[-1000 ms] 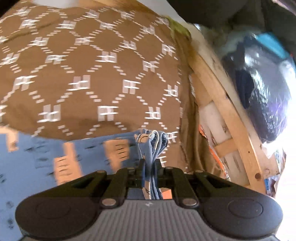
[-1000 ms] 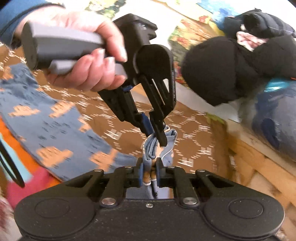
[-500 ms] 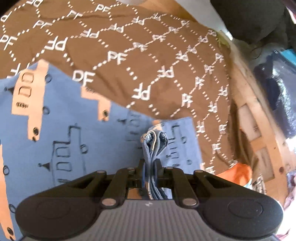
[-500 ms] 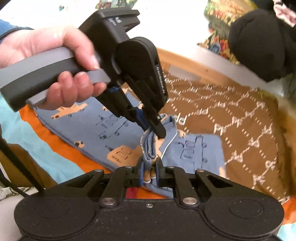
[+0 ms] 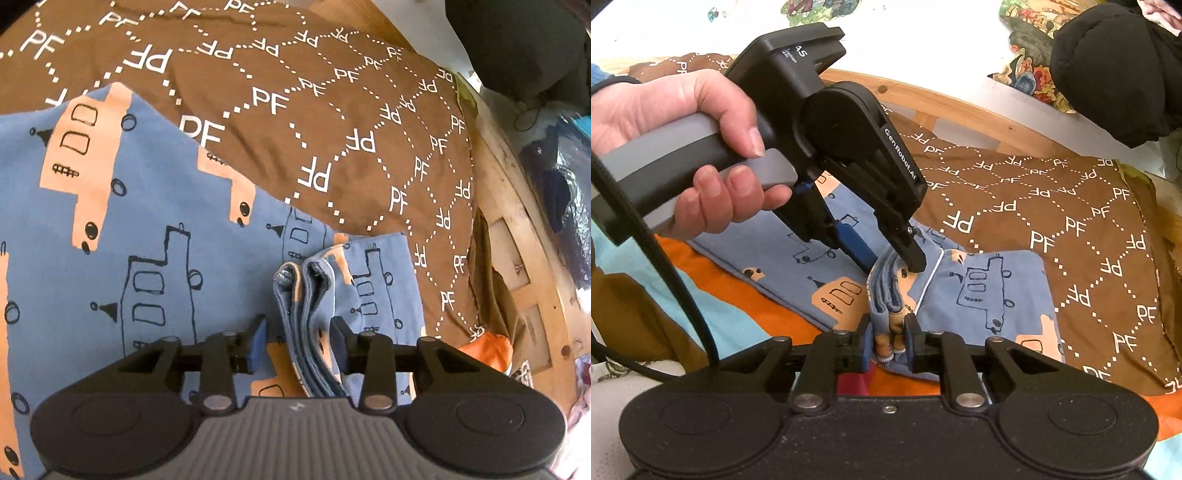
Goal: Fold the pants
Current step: 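Lift the gripped edge with both grippers and fold it over the pants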
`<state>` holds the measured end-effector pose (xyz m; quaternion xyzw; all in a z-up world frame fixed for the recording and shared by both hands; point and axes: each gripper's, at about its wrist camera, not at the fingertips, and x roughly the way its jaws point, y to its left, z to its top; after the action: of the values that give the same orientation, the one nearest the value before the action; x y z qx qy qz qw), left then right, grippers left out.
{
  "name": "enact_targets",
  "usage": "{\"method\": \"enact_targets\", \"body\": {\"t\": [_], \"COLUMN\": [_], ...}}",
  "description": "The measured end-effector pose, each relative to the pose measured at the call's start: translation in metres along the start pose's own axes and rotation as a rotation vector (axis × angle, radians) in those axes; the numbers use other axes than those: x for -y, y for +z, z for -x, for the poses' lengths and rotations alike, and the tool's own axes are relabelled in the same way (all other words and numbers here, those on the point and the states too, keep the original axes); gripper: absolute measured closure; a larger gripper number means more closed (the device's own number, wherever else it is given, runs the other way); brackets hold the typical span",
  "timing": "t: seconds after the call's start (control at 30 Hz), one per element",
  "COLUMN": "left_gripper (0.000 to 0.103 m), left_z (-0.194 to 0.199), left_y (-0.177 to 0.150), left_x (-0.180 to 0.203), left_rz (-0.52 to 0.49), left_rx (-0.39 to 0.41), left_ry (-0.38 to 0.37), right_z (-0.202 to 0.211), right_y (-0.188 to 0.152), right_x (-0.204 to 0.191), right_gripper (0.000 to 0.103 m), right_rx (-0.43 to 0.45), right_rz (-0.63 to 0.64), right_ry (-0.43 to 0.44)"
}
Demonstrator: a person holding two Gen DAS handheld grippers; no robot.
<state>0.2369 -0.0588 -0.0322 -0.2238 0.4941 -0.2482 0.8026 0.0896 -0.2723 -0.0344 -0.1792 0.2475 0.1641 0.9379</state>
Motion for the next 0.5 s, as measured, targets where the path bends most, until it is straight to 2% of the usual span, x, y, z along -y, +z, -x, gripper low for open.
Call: {"method": "enact_targets", "body": {"t": [0.07, 0.1, 0.13, 0.5], "left_gripper": [0.071, 0.08, 0.083, 0.091], "left_z": [-0.0008, -0.001, -0.0017, -0.0005], "left_y": [-0.0006, -0.0009, -0.001, -0.0034], "left_x": [0.0032, 0.0038, 0.0047, 0.0102], "left_rz": [-0.016, -0.023, -0.025, -0.064], "left_rx": [0.003, 0.003, 0.0, 0.011], "left_ry": [0.018, 0.023, 0.023, 0.048], "right_z": [-0.0005, -0.0001, 0.0, 0.001], "right_y": [-0.0001, -0.0005, -0.0008, -0.0042], "right_x": [0.0011, 0.0007, 0.0005, -0.0062], "right_gripper": [0.085, 0.085, 0.085, 0.086], "right_rx": [0.004, 0.005, 0.007, 0.021], "right_rz": [0.0, 0.001, 0.003, 0.031], "right_ry": [0.001, 0.001, 0.001, -0.018]}}
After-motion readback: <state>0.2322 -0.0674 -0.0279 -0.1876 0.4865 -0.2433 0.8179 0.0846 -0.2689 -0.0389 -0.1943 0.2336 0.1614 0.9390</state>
